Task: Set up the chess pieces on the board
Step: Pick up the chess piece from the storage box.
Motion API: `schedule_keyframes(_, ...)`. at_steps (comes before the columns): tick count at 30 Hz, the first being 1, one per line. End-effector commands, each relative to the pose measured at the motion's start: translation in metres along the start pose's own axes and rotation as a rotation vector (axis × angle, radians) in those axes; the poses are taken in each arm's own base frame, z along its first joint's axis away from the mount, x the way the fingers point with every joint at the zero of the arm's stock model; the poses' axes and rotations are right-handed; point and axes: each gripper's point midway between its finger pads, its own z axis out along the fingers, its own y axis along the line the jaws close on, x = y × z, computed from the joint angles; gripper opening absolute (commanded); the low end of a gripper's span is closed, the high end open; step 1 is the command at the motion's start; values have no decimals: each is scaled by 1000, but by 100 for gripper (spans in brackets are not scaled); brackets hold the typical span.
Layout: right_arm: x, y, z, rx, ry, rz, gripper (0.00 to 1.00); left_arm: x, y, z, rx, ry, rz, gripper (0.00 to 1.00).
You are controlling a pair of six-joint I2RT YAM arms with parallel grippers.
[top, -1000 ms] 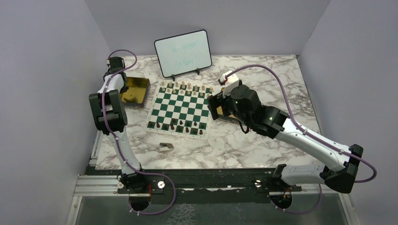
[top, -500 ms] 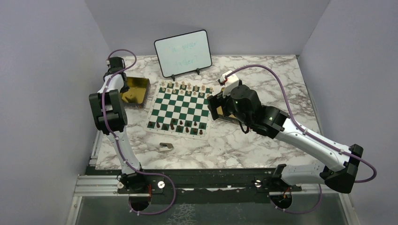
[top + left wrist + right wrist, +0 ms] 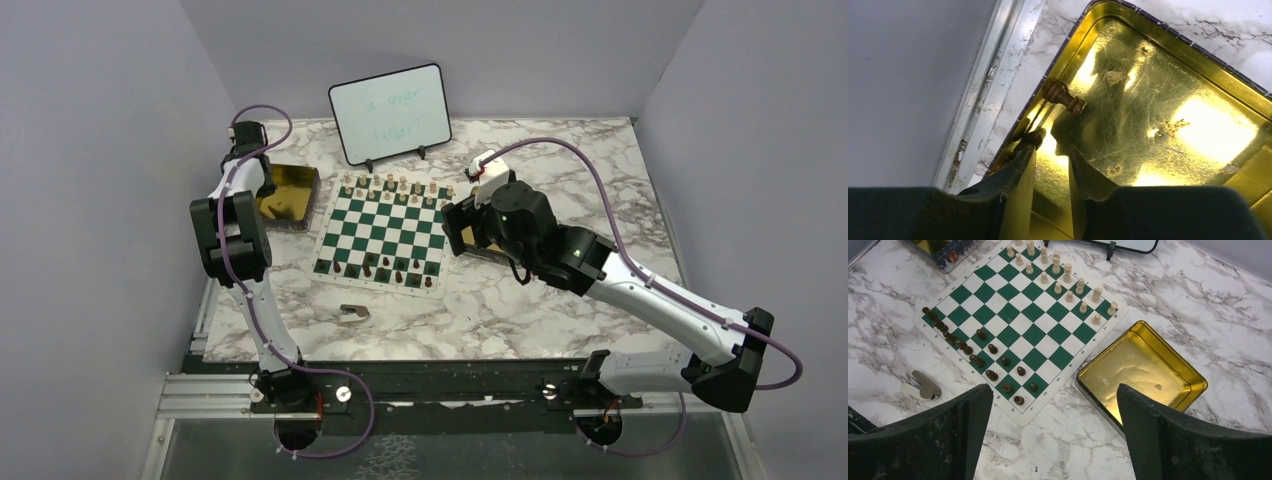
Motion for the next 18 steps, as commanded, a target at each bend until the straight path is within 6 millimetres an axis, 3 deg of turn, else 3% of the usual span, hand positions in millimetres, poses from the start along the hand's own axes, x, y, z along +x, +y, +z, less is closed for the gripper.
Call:
schedule_keyframes(1, -14, 3, 1, -9, -49, 17, 100, -27, 18, -24, -71, -90, -9, 33)
schedule_keyframes(18, -15, 2, -1, -5, -50, 21, 100, -5, 23, -7, -133, -47, -74, 34)
